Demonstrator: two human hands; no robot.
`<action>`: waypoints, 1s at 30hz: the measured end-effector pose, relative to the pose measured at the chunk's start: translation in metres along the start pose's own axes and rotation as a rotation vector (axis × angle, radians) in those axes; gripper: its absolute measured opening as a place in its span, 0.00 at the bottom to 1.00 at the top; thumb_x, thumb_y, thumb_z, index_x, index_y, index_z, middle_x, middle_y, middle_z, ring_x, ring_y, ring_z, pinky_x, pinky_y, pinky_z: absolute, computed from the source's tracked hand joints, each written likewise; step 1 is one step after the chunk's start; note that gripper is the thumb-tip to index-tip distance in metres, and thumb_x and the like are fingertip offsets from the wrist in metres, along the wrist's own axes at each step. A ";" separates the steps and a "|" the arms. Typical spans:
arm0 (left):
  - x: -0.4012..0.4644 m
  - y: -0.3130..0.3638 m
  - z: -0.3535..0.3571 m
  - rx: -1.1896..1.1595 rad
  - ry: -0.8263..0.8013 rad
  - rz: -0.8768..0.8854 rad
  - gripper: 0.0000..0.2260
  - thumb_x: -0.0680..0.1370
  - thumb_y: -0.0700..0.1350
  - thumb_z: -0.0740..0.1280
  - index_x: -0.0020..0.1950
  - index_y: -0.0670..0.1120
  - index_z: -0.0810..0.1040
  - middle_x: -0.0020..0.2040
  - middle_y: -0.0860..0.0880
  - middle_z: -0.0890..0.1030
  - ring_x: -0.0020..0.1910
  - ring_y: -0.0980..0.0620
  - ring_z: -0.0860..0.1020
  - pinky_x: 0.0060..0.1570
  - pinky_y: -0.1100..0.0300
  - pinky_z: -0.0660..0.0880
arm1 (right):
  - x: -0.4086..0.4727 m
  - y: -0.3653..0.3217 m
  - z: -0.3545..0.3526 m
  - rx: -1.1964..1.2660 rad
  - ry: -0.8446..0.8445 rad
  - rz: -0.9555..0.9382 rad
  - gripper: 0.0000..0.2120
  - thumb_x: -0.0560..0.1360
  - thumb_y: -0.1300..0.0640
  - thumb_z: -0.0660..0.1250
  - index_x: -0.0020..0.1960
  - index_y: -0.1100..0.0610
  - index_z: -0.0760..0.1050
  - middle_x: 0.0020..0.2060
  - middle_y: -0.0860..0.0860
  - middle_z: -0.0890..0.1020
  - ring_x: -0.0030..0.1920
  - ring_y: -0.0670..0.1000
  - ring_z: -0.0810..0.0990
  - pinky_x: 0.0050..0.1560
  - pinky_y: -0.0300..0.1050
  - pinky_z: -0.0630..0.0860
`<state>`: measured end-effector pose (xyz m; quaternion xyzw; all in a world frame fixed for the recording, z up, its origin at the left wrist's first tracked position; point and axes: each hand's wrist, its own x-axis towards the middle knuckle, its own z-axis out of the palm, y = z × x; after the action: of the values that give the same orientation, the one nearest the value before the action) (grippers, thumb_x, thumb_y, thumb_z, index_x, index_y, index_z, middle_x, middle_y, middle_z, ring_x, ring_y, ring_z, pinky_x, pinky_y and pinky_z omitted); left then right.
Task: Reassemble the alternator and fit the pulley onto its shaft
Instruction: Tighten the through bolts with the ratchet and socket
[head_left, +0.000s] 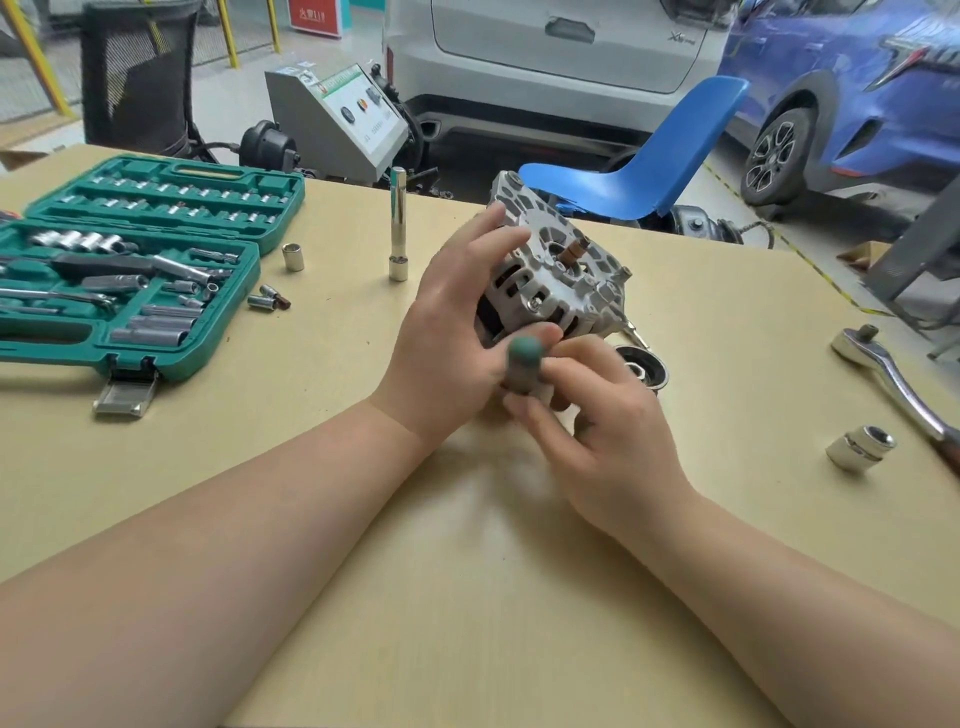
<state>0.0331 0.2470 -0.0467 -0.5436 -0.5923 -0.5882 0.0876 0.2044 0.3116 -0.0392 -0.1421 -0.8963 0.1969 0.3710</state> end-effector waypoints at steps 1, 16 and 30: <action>0.002 -0.002 -0.005 0.028 -0.036 -0.007 0.36 0.73 0.45 0.83 0.78 0.45 0.72 0.82 0.43 0.67 0.83 0.48 0.66 0.81 0.54 0.63 | 0.000 0.005 -0.002 0.094 0.044 0.062 0.05 0.79 0.55 0.71 0.50 0.56 0.83 0.45 0.47 0.80 0.41 0.50 0.78 0.41 0.49 0.75; 0.011 -0.032 -0.042 0.083 -0.393 -0.292 0.58 0.65 0.48 0.88 0.86 0.61 0.57 0.85 0.60 0.62 0.83 0.61 0.59 0.82 0.52 0.60 | 0.002 0.021 -0.019 1.048 0.187 0.681 0.08 0.85 0.54 0.63 0.56 0.58 0.76 0.37 0.61 0.82 0.32 0.58 0.80 0.28 0.47 0.74; 0.006 -0.018 -0.031 0.187 -0.275 -0.235 0.51 0.69 0.67 0.78 0.86 0.53 0.59 0.85 0.53 0.63 0.85 0.54 0.57 0.83 0.57 0.54 | 0.021 0.023 -0.042 0.521 0.088 0.082 0.15 0.73 0.63 0.77 0.57 0.48 0.84 0.51 0.53 0.85 0.51 0.53 0.85 0.54 0.43 0.80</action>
<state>0.0006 0.2305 -0.0434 -0.5355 -0.7101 -0.4569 -0.0132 0.2230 0.3507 -0.0096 -0.0865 -0.7918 0.4297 0.4254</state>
